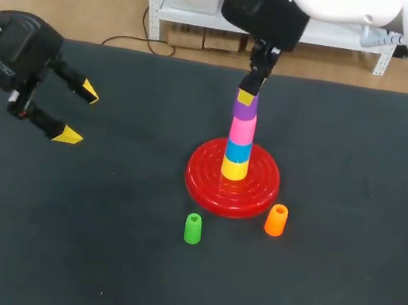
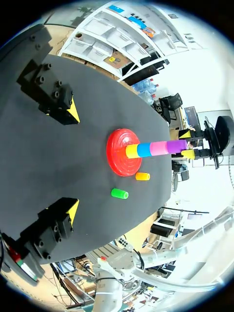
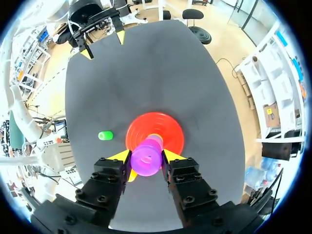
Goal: Pick up and stack the cylinders on the red base in this order: pink,purple,orange,green
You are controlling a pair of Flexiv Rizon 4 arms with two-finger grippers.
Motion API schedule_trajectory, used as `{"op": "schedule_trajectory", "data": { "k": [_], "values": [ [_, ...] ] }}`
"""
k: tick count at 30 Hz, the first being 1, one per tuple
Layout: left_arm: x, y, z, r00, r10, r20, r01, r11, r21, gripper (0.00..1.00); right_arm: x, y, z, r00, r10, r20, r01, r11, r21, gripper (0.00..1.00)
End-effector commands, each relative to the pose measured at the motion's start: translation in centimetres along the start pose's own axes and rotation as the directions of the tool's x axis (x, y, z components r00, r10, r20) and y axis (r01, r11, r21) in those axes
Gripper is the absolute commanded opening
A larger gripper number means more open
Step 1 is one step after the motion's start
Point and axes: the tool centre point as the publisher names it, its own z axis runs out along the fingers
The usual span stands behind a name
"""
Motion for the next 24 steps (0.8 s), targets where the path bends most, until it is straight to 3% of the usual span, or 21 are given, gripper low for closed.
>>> {"op": "schedule_trajectory", "data": {
  "k": [1, 24],
  "values": [
    [0.1, 0.0, 0.0, 1.000, 0.001, 0.001, -0.001, 1.000, -0.001, 1.00, 0.2, 0.0, 0.2, 1.000, 0.000, 0.003, 0.000, 1.000, -0.004, 0.00],
    [0.1, 0.0, 0.0, 1.000, 0.001, 0.001, -0.001, 1.000, -0.001, 1.00, 0.1, 0.0, 0.8, 1.000, -0.011, -0.016, 0.011, 1.000, 0.020, 0.00]
  ]
}}
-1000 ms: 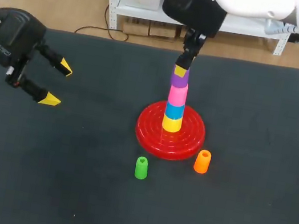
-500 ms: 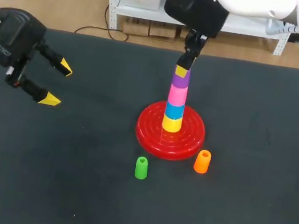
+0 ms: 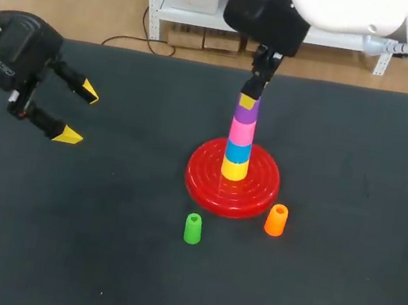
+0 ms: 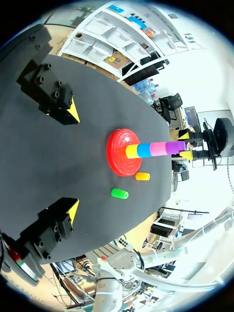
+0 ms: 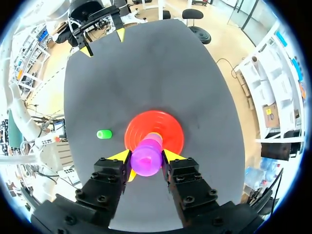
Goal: Pick up and stack the cylinders on the red base in this order: pink,purple,orange,green
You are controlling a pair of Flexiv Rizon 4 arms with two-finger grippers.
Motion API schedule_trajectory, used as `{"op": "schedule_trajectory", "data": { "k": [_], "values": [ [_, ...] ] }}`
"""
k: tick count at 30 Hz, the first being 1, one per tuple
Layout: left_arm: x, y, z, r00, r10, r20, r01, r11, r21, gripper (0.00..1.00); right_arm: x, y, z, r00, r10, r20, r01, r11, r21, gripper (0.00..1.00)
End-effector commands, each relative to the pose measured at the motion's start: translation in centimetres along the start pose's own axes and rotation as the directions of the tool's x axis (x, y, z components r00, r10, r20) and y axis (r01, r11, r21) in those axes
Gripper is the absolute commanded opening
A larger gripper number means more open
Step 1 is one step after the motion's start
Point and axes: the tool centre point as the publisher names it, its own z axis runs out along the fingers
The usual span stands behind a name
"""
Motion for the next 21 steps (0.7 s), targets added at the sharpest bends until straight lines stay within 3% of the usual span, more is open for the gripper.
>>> {"op": "schedule_trajectory", "data": {
  "k": [1, 13, 15, 21],
  "values": [
    [0.1, 0.0, 0.0, 1.000, 0.001, 0.001, -0.001, 1.000, -0.001, 1.00, -0.3, 0.0, 0.4, 1.000, -0.001, -0.019, 0.002, 1.000, 0.005, 0.00],
    [0.1, 0.0, 0.0, 1.000, 0.001, 0.001, -0.001, 1.000, -0.001, 1.00, -0.2, 0.2, 1.3, 0.999, 0.008, -0.032, -0.008, 1.000, 0.020, 0.00],
    [0.1, 0.0, 0.0, 1.000, 0.001, 0.001, -0.001, 1.000, -0.001, 1.00, -0.1, 0.2, 0.9, 1.000, 0.015, -0.014, -0.014, 0.999, 0.042, 1.00],
    [0.1, 0.0, 0.0, 1.000, 0.001, 0.001, -0.001, 1.000, -0.001, 1.00, 0.3, 0.6, -0.9, 1.000, 0.022, 0.012, -0.023, 0.994, 0.103, 1.00]
  ]
}}
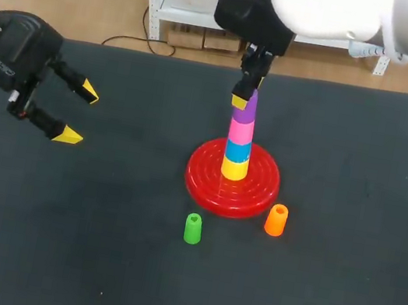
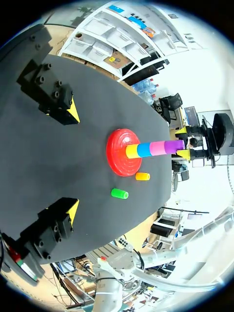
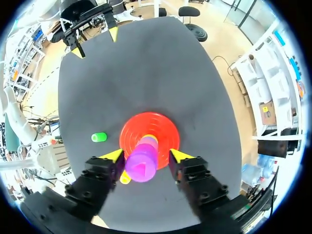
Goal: Pick up and stack the cylinders on the red base in this order: pink,purple,orange,green
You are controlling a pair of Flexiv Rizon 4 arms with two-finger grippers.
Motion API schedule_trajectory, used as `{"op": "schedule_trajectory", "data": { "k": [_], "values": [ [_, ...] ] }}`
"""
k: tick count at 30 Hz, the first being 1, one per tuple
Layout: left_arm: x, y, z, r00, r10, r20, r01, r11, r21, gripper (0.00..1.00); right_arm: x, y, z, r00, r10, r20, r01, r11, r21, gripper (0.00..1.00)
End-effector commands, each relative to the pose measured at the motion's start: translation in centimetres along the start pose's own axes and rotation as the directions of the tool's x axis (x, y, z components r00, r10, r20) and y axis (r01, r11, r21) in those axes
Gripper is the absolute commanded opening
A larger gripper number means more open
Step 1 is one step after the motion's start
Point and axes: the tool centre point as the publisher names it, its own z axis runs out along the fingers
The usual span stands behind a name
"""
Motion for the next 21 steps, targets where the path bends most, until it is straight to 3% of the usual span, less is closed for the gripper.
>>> {"op": "schedule_trajectory", "data": {
  "k": [1, 9, 18, 21],
  "values": [
    [0.1, 0.0, 0.0, 1.000, 0.002, 0.001, -0.002, 1.000, -0.001, 1.00, 1.4, 1.3, -1.3, 1.000, 0.002, 0.026, -0.004, 0.998, 0.065, 1.00],
    [0.1, 0.0, 0.0, 1.000, 0.002, 0.001, -0.002, 1.000, -0.001, 1.00, 3.7, 2.4, -3.5, 0.997, 0.044, 0.060, -0.054, 0.985, 0.166, 1.00],
    [0.1, 0.0, 0.0, 1.000, 0.002, 0.001, -0.002, 1.000, -0.001, 1.00, 6.9, 4.3, -1.3, 0.987, 0.133, 0.093, -0.145, 0.981, 0.131, 1.00],
    [0.1, 0.0, 0.0, 1.000, 0.002, 0.001, -0.002, 1.000, -0.001, 1.00, 7.9, 4.9, -0.2, 0.985, 0.160, 0.070, -0.168, 0.979, 0.118, 1.00]
  ]
}}
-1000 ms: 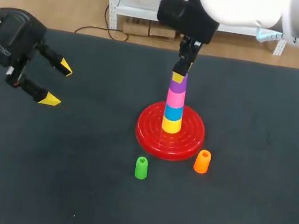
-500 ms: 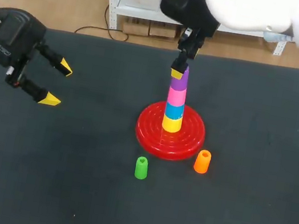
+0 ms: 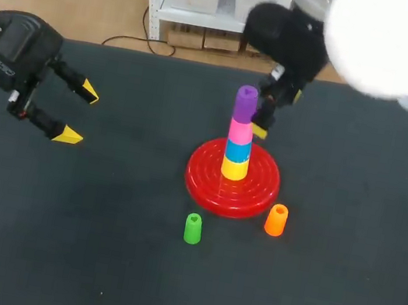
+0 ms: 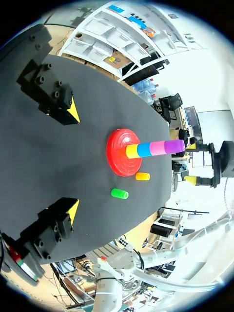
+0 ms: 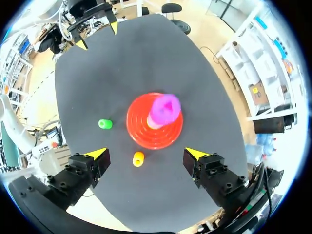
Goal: Pick up and stack the cylinders on the red base in this order: pink,purple,orange,green
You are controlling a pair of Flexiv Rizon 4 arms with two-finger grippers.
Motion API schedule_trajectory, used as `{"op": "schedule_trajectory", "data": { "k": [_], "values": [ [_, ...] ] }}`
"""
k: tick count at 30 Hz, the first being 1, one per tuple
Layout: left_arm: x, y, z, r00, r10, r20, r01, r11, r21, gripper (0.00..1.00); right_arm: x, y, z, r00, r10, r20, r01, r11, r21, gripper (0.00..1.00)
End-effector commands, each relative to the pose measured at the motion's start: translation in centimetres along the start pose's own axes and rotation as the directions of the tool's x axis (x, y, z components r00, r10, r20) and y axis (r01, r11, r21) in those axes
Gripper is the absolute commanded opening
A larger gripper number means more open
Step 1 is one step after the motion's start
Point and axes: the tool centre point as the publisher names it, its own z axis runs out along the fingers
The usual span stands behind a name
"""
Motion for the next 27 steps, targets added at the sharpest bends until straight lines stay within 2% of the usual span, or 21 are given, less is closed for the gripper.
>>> {"op": "schedule_trajectory", "data": {
  "k": [1, 8, 18, 21, 27],
  "values": [
    [0.1, 0.0, 0.0, 1.000, 0.001, 0.001, -0.001, 1.000, -0.001, 1.00, 2.0, 0.8, 1.3, 0.998, 0.016, 0.067, -0.018, 0.999, 0.041, 1.00],
    [0.1, 0.0, 0.0, 1.000, 0.001, 0.001, -0.001, 1.000, -0.001, 1.00, 3.4, 2.1, 3.4, 0.998, 0.045, 0.046, -0.046, 0.999, 0.011, 1.00],
    [0.1, 0.0, 0.0, 1.000, 0.001, 0.001, -0.001, 1.000, -0.001, 1.00, 5.0, 3.4, 7.8, 0.997, 0.064, -0.039, -0.065, 0.997, -0.042, 1.00],
    [0.1, 0.0, 0.0, 1.000, 0.001, 0.001, -0.001, 1.000, -0.001, 1.00, 5.2, 3.8, 8.9, 0.996, 0.051, -0.074, -0.053, 0.998, -0.035, 1.00],
    [0.1, 0.0, 0.0, 1.000, 0.001, 0.001, -0.001, 1.000, -0.001, 1.00, 6.0, 3.8, 10.3, 0.994, 0.064, -0.085, -0.068, 0.997, -0.044, 1.00]
  ]
}}
